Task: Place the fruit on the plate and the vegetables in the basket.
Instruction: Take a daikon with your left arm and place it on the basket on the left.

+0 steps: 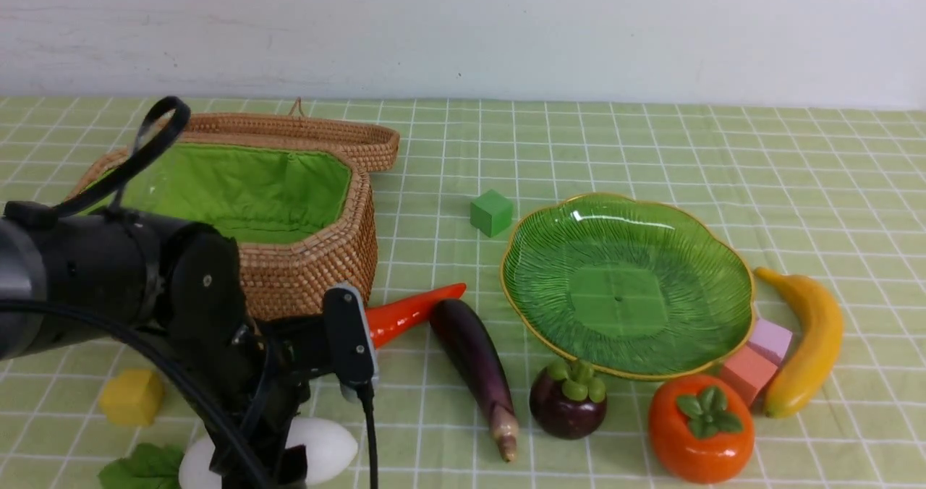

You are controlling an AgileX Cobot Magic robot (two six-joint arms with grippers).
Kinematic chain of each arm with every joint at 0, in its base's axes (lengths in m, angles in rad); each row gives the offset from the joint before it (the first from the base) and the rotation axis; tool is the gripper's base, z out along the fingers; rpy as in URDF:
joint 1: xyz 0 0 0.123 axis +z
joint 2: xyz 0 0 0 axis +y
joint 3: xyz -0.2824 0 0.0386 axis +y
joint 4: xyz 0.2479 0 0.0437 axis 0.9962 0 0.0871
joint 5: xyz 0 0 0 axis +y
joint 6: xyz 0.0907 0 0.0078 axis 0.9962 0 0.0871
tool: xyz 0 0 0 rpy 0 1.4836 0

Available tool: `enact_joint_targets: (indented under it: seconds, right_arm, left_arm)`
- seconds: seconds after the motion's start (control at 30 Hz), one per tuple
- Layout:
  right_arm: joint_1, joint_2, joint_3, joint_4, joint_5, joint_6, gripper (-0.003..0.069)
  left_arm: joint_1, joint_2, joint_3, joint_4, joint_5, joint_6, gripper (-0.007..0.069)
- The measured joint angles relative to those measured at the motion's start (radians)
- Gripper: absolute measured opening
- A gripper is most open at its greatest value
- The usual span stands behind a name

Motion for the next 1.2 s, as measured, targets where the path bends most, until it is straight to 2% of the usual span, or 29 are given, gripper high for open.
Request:
enact_joint_targets:
  seconds: [0.2,0.33,0.5,0.6,0.87,1.2]
  right_arm:
    - [0.000,0.000,0.000,0.004,-0.067,0.000,0.0034]
    - [0.000,0.000,0.000,0.011,-0.171,0.000,0.0034]
    - [0.000,0.000,0.000,0.020,-0.255,0.000,0.0034]
    - [0.000,0.000,0.000,0.031,-0.263,0.000,0.0035]
    - [0.000,0.000,0.000,0.038,-0.274,0.000,0.0044]
    - [0.000,0.000,0.000,0.038,-0.451,0.000,0.0050]
  left_arm:
    - [-0.058,-0.224,0.000,0.041,0.002,-0.110,0.0522]
    - [-0.060,-0.334,-0.006,0.222,-0.045,-0.244,0.0522]
    - [-0.056,-0.332,-0.117,0.535,-0.078,-0.431,0.0522]
    - [-0.024,-0.258,-0.201,0.656,-0.111,-0.459,0.0522]
    - [0.113,0.004,-0.410,0.712,-0.113,-0.483,0.0522]
    - [0.118,0.101,-0.431,0.716,-0.149,-0.503,0.0522]
